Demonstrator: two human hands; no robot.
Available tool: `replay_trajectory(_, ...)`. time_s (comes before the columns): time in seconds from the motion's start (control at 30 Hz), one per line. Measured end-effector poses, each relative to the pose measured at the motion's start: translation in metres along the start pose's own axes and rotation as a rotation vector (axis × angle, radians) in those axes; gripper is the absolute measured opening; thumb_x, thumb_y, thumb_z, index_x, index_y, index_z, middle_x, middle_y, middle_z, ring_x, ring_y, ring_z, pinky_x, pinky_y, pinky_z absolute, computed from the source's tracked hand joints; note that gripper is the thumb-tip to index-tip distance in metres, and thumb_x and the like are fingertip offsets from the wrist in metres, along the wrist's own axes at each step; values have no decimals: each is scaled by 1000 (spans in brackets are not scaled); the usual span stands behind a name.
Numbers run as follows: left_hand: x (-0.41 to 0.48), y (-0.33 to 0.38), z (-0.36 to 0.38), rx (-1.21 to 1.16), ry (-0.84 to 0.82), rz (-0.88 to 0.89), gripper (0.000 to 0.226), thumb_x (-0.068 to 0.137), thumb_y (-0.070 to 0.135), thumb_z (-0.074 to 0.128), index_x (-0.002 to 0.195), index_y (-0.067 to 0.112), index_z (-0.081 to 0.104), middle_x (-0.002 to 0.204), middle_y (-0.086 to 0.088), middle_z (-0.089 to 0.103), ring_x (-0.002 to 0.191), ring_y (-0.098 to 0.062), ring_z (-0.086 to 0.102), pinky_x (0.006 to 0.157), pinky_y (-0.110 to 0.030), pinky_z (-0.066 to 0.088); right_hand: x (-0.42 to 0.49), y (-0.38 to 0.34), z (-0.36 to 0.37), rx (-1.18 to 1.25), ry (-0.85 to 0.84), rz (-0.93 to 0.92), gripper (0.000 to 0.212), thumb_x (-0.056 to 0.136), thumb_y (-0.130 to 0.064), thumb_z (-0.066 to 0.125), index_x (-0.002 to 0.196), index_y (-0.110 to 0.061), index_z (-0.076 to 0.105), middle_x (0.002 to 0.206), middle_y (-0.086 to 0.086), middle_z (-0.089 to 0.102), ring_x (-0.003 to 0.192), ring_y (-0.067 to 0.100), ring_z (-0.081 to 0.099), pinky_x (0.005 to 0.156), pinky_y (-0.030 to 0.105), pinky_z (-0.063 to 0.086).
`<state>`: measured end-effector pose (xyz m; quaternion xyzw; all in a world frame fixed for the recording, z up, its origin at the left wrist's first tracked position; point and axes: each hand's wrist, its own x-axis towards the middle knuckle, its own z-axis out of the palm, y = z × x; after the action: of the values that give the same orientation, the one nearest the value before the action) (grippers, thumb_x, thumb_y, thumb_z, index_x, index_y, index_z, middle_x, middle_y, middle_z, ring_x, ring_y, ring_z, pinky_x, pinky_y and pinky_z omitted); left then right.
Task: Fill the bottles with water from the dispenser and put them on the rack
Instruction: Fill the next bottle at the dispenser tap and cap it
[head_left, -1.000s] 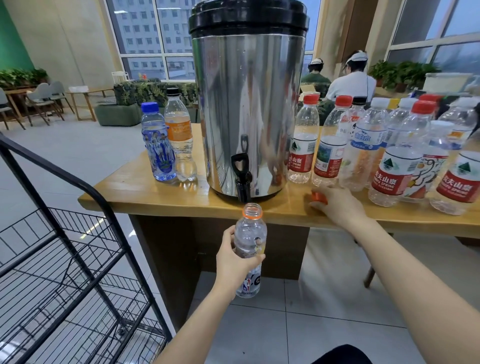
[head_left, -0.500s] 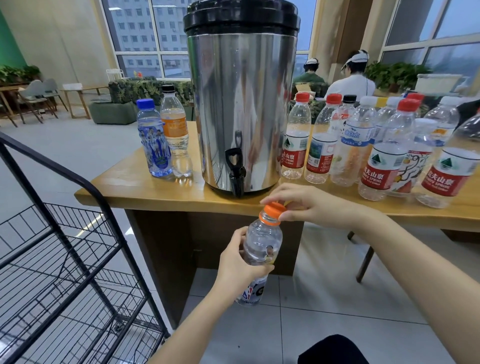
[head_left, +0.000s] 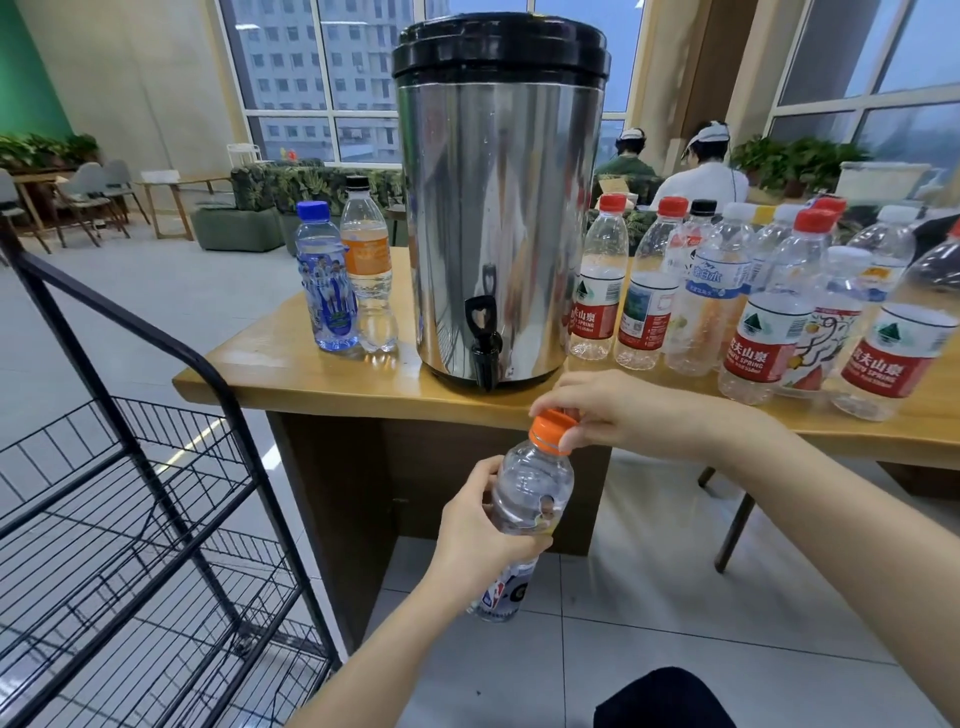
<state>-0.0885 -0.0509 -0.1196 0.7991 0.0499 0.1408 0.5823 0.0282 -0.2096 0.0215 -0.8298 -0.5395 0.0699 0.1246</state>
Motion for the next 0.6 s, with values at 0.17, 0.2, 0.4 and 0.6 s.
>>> replay_trajectory(0.17, -2, 4, -14, -23, -166, -28, 72, 64, 12, 89, 122, 36, 54, 110, 12, 69, 101, -7, 66, 84, -24, 56, -7, -5, -10, 162, -18, -128, 41, 88, -2, 66, 123, -22, 62, 121, -7, 56, 114, 3, 51, 92, 19, 48)
replay_trajectory(0.2, -3, 6, -16, -20, -185, -26, 71, 64, 12, 88, 122, 35, 54, 110, 11, 69, 102, -9, 67, 86, -26, 57, -8, -6, -13, 168, -30, -123, 38, 89, -7, 66, 124, -22, 61, 121, -8, 56, 114, 3, 51, 92, 19, 48)
replay_trajectory(0.4, -6, 15, -14, 5, -186, 26, 73, 64, 17, 89, 123, 40, 53, 112, 14, 68, 104, -8, 65, 91, -32, 56, -10, -23, 0, -454, 136, -40, 54, 91, -68, 17, 87, -24, 47, 68, -7, 50, 56, 9, 46, 51, 26, 34)
replay_trajectory(0.6, -11, 19, 0, 23, -88, 27, 70, 62, 28, 87, 121, 47, 53, 111, 18, 67, 104, -3, 63, 93, -31, 55, -8, -27, 13, -756, 268, 145, 69, 94, -61, 4, 58, -20, 46, 54, -5, 42, 47, 8, 36, 45, 24, 23)
